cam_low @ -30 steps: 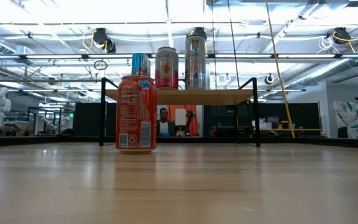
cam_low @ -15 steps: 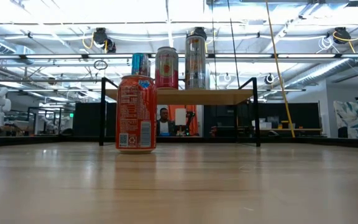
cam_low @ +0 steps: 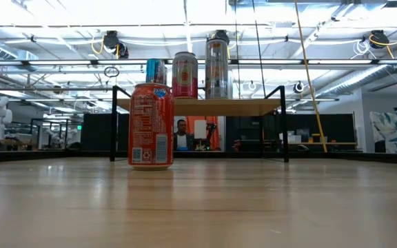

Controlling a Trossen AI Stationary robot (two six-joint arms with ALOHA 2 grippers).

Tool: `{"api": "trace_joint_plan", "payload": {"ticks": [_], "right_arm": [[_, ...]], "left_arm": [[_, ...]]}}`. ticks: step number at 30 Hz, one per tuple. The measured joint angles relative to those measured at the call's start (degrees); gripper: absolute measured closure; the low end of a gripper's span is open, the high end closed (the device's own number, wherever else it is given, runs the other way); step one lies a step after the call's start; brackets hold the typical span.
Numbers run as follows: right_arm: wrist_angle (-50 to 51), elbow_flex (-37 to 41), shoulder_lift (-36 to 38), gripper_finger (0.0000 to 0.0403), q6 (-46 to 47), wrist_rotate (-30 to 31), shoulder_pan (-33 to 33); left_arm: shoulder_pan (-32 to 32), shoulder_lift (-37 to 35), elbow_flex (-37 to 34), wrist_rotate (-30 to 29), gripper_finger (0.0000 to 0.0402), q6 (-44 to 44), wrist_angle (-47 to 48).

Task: Place canned beverage on shelf
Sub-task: Put the blue soda can aligned with the other blue soda can on the shelf

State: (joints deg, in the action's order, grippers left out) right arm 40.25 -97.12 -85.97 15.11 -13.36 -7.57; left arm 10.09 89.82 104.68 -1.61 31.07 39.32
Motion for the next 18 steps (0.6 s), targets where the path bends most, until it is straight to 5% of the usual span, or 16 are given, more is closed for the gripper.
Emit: {"api": "trace_joint_plan", "payload": {"ticks": [7,18], "right_arm": [[0.08,0.00,0.00,0.0188,-1.46,0.04,0.00],[0.26,0.00,0.20,0.0183,-1.42,-0.15,0.13]], "left_arm": [[0.02,0.00,0.00,-0.10,0.0131,0.04,0.05],[0.04,-0.13,0.02,-3.61,0.0119,1.50,-2.12]]}}
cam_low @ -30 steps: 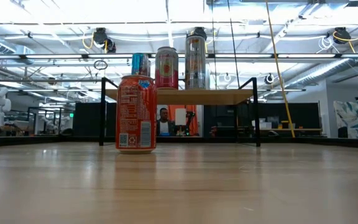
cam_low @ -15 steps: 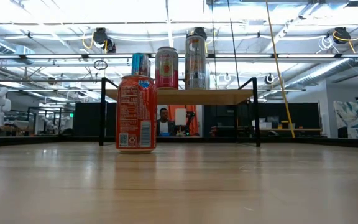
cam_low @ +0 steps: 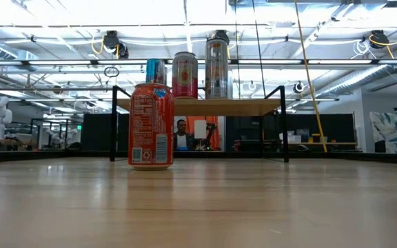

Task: Place canned beverage on shelf
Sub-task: Put the blue soda can aligned with the other blue soda can on the shelf

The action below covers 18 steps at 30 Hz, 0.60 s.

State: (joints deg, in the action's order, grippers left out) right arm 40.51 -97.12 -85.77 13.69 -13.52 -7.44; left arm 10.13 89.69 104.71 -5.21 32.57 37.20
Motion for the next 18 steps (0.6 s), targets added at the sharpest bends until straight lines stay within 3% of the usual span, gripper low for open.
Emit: {"api": "trace_joint_plan", "payload": {"ticks": [12,18], "right_arm": [[-1.90,0.00,2.48,0.0184,0.06,-0.17,2.51],[-6.92,0.00,2.97,0.0183,0.13,0.13,4.61]], "left_arm": [[-0.25,-4.06,0.17,-12.38,0.0118,-0.59,-5.42],[-0.32,-5.04,0.13,-14.64,0.0118,-9.41,-9.92]]}}
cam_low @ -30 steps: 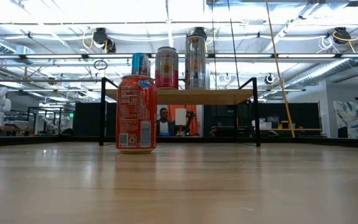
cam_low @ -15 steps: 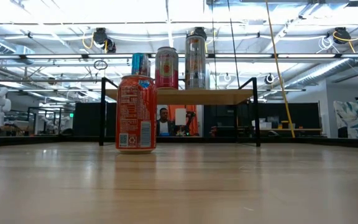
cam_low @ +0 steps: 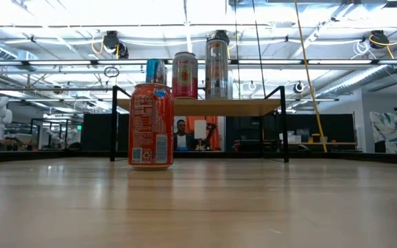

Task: Place canned beverage on shelf
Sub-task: Put the blue soda can aligned with the other blue soda can on the shelf

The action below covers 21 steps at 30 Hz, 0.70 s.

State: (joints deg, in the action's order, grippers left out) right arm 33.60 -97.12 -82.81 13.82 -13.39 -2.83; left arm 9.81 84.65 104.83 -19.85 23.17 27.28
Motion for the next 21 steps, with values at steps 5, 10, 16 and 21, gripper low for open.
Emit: {"api": "trace_joint_plan", "payload": {"ticks": [5,10,16,21], "right_arm": [[-4.02,0.00,0.11,0.0182,0.04,-0.08,1.39],[-7.98,0.00,0.13,0.0182,0.42,0.02,2.69],[-14.03,0.00,0.13,0.0182,0.25,0.06,4.44],[-16.54,0.00,0.13,0.0181,0.24,3.26,5.88]], "left_arm": [[-0.48,-0.38,-0.04,-1.73,0.0118,-1.68,-7.93],[-0.59,-0.95,-0.04,-5.32,0.0118,-6.33,-13.01],[-0.64,-1.54,-0.04,-5.73,0.0117,-8.54,-16.29],[-0.50,-1.50,-0.04,-7.01,0.0117,-8.72,-16.01]]}}
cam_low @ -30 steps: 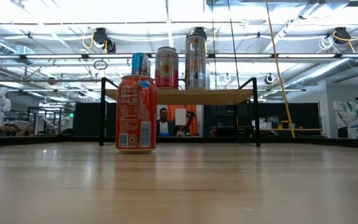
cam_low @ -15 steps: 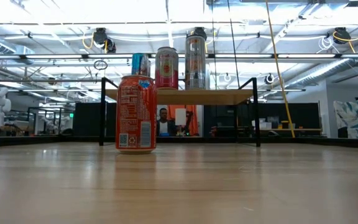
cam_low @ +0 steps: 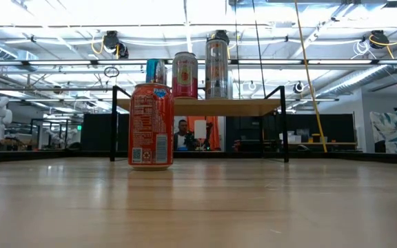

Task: Place canned beverage on shelf
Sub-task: Put the blue soda can aligned with the other blue soda can on the shelf

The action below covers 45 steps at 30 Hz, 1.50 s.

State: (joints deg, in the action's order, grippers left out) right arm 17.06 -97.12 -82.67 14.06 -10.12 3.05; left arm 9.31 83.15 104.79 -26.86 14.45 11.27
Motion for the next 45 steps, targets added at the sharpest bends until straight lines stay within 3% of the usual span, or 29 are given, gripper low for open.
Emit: {"api": "trace_joint_plan", "payload": {"ticks": [10,20,27,38,45], "right_arm": [[-0.09,0.00,0.00,0.0181,-0.30,8.06,0.76],[-0.11,0.00,-0.04,0.0181,-1.75,14.58,0.91],[-1.62,0.00,-0.17,0.0181,-1.77,14.94,1.51],[-2.12,0.00,-1.20,0.0181,-2.85,14.96,1.48],[-1.79,0.00,-1.20,0.0181,-3.31,14.78,1.46]], "left_arm": [[0.58,0.02,-0.02,-12.28,0.0117,0.16,7.38],[0.56,0.35,-0.02,-11.44,0.0117,0.23,7.03],[0.07,1.58,-0.02,-11.05,0.0116,1.65,7.05],[0.03,5.44,-0.07,-18.83,0.0024,-0.26,3.10],[0.08,7.18,-0.02,-21.90,0.0013,-0.22,-1.52]]}}
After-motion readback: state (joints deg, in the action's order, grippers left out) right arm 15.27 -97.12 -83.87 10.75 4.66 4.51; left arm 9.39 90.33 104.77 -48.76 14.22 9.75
